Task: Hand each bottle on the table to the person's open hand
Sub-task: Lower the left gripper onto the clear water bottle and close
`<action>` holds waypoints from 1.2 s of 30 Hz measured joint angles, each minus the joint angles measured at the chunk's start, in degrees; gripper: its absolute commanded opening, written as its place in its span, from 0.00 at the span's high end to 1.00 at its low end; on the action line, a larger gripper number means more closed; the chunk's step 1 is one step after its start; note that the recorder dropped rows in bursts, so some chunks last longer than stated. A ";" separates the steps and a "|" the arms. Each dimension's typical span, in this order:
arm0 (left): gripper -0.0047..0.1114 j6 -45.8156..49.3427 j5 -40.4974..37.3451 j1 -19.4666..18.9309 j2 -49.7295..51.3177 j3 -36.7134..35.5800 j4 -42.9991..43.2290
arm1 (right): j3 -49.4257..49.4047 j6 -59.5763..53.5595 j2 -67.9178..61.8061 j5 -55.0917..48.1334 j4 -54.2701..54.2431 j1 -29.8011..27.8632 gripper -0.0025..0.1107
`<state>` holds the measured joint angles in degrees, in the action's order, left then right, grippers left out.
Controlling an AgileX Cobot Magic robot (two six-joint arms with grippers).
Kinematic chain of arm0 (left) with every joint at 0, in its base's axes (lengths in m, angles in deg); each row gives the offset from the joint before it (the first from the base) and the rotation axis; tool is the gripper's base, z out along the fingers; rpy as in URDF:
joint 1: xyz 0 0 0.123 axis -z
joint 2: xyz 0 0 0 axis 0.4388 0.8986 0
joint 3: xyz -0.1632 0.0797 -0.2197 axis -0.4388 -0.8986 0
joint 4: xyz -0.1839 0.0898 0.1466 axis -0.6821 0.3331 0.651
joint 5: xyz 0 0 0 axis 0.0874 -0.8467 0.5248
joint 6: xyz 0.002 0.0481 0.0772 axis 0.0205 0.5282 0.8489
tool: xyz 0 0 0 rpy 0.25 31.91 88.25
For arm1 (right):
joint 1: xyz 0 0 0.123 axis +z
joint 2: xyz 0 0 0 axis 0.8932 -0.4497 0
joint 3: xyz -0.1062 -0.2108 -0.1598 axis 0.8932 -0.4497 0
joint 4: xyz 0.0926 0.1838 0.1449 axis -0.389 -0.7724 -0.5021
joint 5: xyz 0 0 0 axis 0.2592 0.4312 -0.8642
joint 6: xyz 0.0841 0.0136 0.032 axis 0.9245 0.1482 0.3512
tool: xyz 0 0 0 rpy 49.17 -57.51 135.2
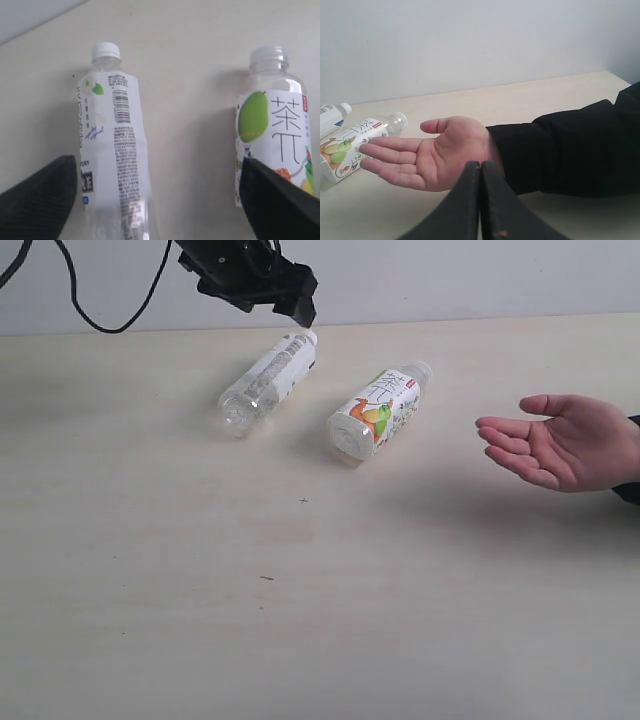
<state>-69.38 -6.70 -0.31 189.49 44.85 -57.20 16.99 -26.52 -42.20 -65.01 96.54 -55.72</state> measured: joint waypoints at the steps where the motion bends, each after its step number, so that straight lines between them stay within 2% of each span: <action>1: 0.22 -0.22 0.82 0.00 0.00 0.00 0.39 | 0.00 0.00 0.00 0.00 0.00 0.00 0.98; 20: 0.22 -1.27 4.14 0.00 8.59 0.14 4.27 | 0.00 0.00 0.00 0.00 0.00 1.24 0.98; 36: 0.22 -1.27 5.31 0.00 11.72 0.14 5.99 | 0.00 0.00 0.00 0.00 0.00 1.24 0.98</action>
<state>-70.64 -1.39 -0.31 201.21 44.99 -51.21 16.99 -26.52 -42.20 -65.01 96.54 -54.47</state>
